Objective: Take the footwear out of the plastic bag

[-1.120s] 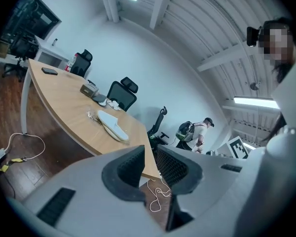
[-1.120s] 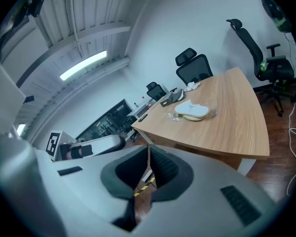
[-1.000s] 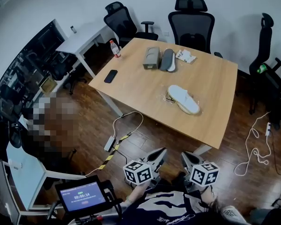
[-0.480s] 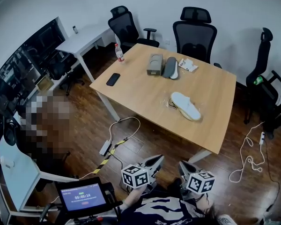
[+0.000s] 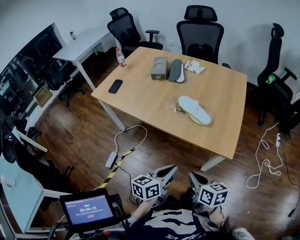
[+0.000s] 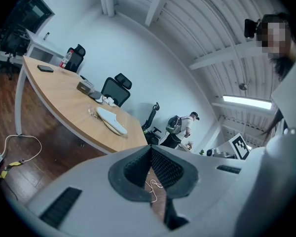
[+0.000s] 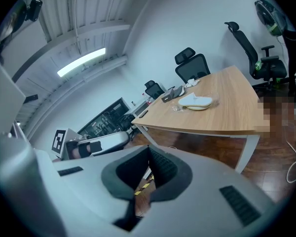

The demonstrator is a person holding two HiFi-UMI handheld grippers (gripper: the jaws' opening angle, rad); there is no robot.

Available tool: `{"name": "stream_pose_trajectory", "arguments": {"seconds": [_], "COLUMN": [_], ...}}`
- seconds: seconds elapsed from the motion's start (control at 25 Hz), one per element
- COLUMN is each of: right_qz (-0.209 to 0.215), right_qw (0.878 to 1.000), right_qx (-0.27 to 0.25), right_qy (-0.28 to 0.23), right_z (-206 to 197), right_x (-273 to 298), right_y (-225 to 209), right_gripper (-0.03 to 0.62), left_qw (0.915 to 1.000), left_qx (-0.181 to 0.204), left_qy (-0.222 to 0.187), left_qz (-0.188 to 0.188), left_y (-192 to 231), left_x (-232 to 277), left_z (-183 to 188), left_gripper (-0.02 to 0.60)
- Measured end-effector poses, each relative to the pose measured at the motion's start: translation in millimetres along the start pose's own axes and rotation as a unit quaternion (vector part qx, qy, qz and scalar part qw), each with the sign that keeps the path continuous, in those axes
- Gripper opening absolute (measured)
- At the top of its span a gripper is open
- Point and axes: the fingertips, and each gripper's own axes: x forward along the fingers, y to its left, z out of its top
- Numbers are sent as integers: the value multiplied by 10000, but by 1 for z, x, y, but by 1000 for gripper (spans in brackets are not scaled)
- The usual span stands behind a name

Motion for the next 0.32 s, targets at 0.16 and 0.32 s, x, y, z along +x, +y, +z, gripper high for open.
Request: {"name": "stream_pose_trajectory", "arguments": {"seconds": [0.16,0.32], "right_qz": [7,1], "right_qw": [10000,10000], "right_qx": [-23,-27], "right_qy": [-14,-16], "right_z": [2,4], "right_x": [1,3], "right_y": [1,0], "right_gripper": [-11,-11], "left_qw": [10000,10000], "left_qx": [-68,-82], "left_qy": [16,43], "left_qz": [-3,-13], "left_y": [2,4], "left_x": [1,3], "left_z": [-1,1], "left_gripper": [5,5]}}
